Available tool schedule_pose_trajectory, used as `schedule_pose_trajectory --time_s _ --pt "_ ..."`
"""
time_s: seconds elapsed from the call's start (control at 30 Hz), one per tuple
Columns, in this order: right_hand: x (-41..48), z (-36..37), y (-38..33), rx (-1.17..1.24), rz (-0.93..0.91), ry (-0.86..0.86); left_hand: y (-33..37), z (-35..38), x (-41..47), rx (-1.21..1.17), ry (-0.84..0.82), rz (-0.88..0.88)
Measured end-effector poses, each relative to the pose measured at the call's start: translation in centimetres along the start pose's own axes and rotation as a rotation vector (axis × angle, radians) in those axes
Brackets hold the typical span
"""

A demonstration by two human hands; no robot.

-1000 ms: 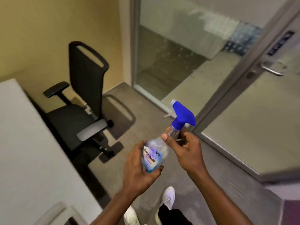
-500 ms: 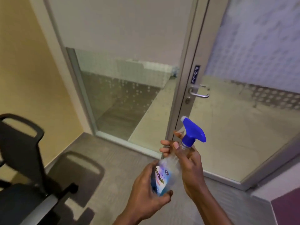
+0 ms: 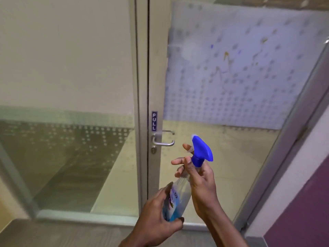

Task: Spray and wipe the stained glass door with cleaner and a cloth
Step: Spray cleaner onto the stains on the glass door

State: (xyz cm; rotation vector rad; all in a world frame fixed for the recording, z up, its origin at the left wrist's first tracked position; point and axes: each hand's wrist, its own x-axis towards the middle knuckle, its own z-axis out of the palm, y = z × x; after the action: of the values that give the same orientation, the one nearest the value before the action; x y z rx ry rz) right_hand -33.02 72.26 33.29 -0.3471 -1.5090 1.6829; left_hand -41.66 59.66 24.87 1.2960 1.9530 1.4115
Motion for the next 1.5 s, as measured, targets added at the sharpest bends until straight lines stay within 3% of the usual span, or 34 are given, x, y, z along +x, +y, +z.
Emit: schedule_pose_trajectory --time_s 0.37,0.6,1.0,1.5 --pt "19.7 -0.4 -8.2 -0.067 -0.238 0.284 6.9 -4.5 22.8 0.130 -0.090 0.304" --pt "26.2 -0.5 -12.5 -0.134 -0.370 0.424 11.3 -7.3 32.1 0.113 -0.188 0.459" --pt "28.1 -1.8 -14.8 -0.094 -0.395 0.468 13.5 -5.6 35.4 0.072 -0.204 0.541" --pt "24.5 -9.3 -19.3 -0.076 -0.433 0.584 18.9 1.9 34.0 0.060 -0.283 0.580"
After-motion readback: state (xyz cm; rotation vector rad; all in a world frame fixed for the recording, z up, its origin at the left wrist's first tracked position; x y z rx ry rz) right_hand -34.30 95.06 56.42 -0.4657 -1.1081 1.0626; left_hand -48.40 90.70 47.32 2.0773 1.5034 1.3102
